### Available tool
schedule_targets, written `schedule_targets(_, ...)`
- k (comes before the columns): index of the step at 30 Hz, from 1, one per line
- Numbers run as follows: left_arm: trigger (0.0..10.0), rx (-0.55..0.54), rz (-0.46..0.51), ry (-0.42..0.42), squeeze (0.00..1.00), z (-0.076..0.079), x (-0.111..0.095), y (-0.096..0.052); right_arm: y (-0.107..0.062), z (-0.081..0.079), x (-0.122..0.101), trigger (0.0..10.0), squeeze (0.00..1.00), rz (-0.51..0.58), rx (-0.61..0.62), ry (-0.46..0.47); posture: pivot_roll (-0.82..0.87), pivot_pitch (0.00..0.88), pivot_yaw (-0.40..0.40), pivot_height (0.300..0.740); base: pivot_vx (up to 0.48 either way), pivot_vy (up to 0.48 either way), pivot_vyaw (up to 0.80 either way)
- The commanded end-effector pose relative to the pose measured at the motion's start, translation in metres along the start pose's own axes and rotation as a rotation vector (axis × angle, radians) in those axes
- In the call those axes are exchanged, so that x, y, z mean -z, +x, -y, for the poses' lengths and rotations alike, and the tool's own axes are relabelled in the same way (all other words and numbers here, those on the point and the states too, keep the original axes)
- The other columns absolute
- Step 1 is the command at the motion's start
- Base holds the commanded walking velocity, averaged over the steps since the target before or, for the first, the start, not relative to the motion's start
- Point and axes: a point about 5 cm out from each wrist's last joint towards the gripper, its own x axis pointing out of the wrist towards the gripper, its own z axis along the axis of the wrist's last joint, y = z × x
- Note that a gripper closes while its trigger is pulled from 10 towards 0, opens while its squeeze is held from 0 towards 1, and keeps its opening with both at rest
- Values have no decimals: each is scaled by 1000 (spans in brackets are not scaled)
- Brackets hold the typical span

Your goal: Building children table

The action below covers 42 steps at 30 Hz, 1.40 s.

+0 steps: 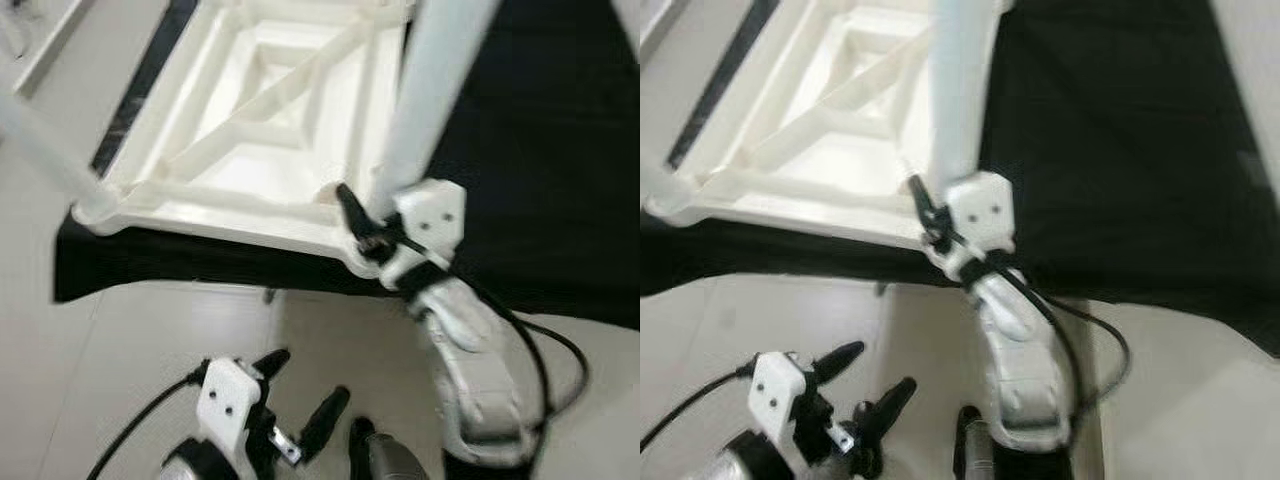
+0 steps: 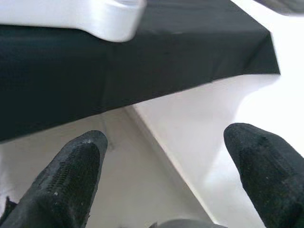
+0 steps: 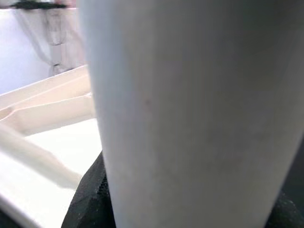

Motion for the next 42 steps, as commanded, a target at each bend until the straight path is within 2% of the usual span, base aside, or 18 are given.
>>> schedule_targets(1,10000,-6,-34,-20,0,-2,10,-1,0,-4,59,10000,0,-301,42,67,26,400,-23,740,0,0,0)
schedule_targets(9,10000,-26,-16,-2,0,-12,13,9,8,-7,53,10000,0,-305,66,70,30,352,-36,740,0,0,0)
schedule_targets(10,10000,-26,-13,2,0,-14,13,10,10,-7,50,10000,1000,-277,34,86,31,345,-37,740,0,0,0)
schedule_targets(13,10000,-26,-6,11,0,-18,14,15,15,-9,42,10000,1000,-210,-48,142,34,327,-38,740,0,0,0)
schedule_targets(14,10000,-26,-5,12,0,-19,14,16,16,-9,41,10000,1000,-202,-58,151,34,327,-38,740,0,0,0)
schedule_targets(16,10000,-26,1,23,0,-22,15,19,23,-9,33,10000,1000,-124,-165,164,34,309,-38,740,0,0,0)
schedule_targets(17,10000,-26,1,23,0,-22,15,19,23,-9,33,10000,1000,-124,-165,164,34,309,-38,740,0,0,0)
schedule_targets(18,10000,-28,5,29,0,-23,15,21,26,-10,26,10000,1000,-76,-271,184,37,292,-40,740,0,0,0)
schedule_targets(20,10000,-28,5,29,0,-23,15,21,26,-10,26,10000,1000,-76,-271,184,37,292,-40,740,0,0,0)
schedule_targets(21,10000,-29,11,35,0,-26,16,23,28,-8,20,10000,545,-25,-413,167,43,277,-41,740,0,0,0)
schedule_targets(22,10000,-32,20,47,0,-29,18,28,30,0,16,10000,0,14,-647,91,50,262,-45,740,0,0,0)
schedule_targets(26,10000,-38,24,56,0,-32,18,30,36,8,16,10000,0,-2,-747,29,54,250,-45,740,0,0,0)
schedule_targets(29,10000,-49,29,84,0,-32,20,28,49,18,14,10000,0,-25,-862,-22,68,233,-55,740,0,0,0)
schedule_targets(34,10000,-50,34,97,0,-32,21,28,53,20,13,10000,0,-21,-949,-5,76,223,-62,740,0,0,0)
schedule_targets(35,10000,-52,40,106,0,-33,21,28,57,23,13,8627,0,-26,-972,-7,86,217,-70,740,0,0,0)
schedule_targets(36,10000,-52,40,106,0,-33,21,28,57,23,13,8627,0,-26,-972,-7,86,217,-70,740,0,0,0)
schedule_targets(37,10000,-55,44,114,0,-33,22,29,61,25,14,0,0,-35,-986,-9,86,212,-71,740,0,0,0)
schedule_targets(42,10000,-66,43,111,0,-34,24,26,66,27,16,0,0,-54,-1015,-5,75,208,-66,740,0,0,0)
